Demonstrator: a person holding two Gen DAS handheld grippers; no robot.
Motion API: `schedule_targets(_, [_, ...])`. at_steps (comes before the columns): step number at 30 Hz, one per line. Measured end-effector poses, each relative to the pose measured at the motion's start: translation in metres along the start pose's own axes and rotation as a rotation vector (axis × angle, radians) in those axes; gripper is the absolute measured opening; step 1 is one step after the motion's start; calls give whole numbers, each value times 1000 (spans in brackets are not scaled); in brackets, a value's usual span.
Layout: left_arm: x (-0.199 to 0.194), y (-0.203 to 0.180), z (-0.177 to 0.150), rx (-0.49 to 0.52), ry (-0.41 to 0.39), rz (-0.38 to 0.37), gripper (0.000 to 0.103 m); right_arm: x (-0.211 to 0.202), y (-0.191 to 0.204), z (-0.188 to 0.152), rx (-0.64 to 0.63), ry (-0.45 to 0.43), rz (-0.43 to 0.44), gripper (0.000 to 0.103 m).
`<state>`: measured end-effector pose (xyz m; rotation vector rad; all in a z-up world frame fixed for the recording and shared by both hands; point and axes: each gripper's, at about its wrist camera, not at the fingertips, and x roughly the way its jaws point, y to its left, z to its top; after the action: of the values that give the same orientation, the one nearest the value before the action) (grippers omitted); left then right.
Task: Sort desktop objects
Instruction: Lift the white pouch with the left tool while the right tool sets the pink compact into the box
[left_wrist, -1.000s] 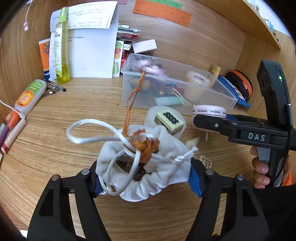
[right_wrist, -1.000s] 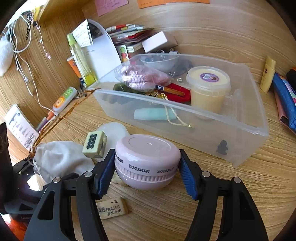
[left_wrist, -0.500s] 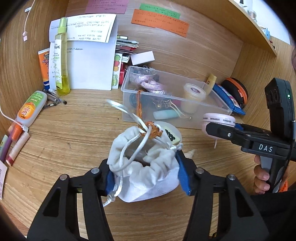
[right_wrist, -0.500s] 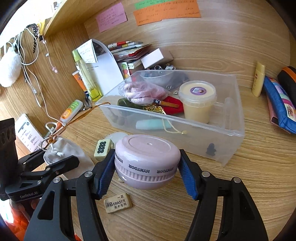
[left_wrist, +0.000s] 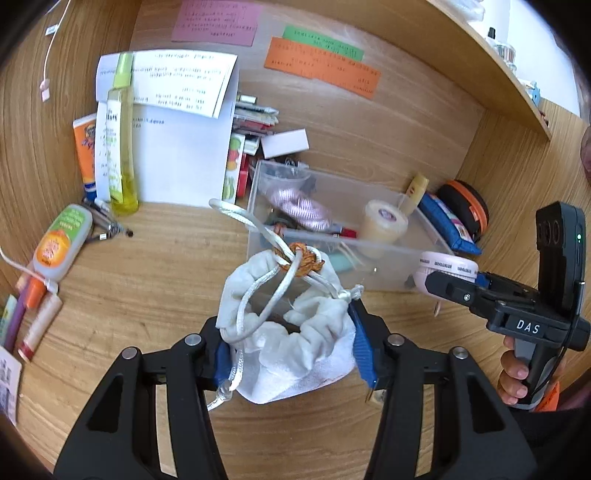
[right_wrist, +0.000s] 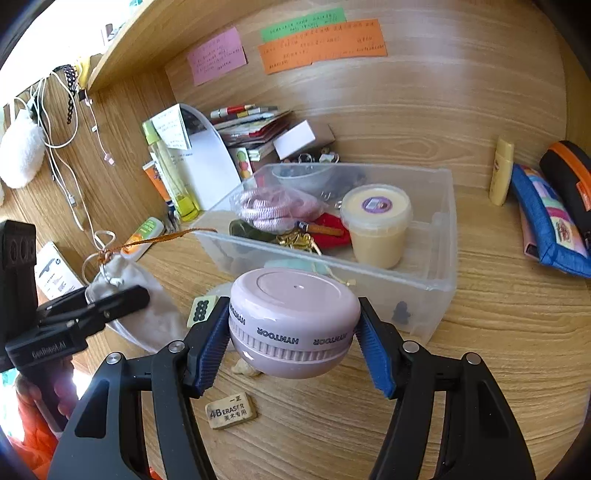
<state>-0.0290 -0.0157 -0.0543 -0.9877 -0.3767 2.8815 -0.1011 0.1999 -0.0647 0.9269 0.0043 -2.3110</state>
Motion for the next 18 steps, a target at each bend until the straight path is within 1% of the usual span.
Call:
schedule_targets(4, [-4,-6,14,37,-21,-9,52,-5,-2,4,2,-21,-11,62])
schedule_targets(6, [-4,-9,22,65,-38,-11,46,-7,-4,6,7,-28,-19,62])
schedule_targets(9, [2,-9,36,76,-41,-32,43,-8,-6,6,14,-34,-19,62])
schedule_targets(12, [4,-6,36,76,-30,-12,43,-8,-6,5,14,-31,-21,62])
schedule_targets(14, [-2,0,33,61,-35,-9,43,-7,-6,4,9,-24,-27,62])
schedule_targets(16, [-11,5,29,45,-46,5,47,-6,-8,4,9,-18,-28,62])
schedule_targets(18, [-21,12,21,30,-60,25,63,-3,-10,4,18,-12,-22,62])
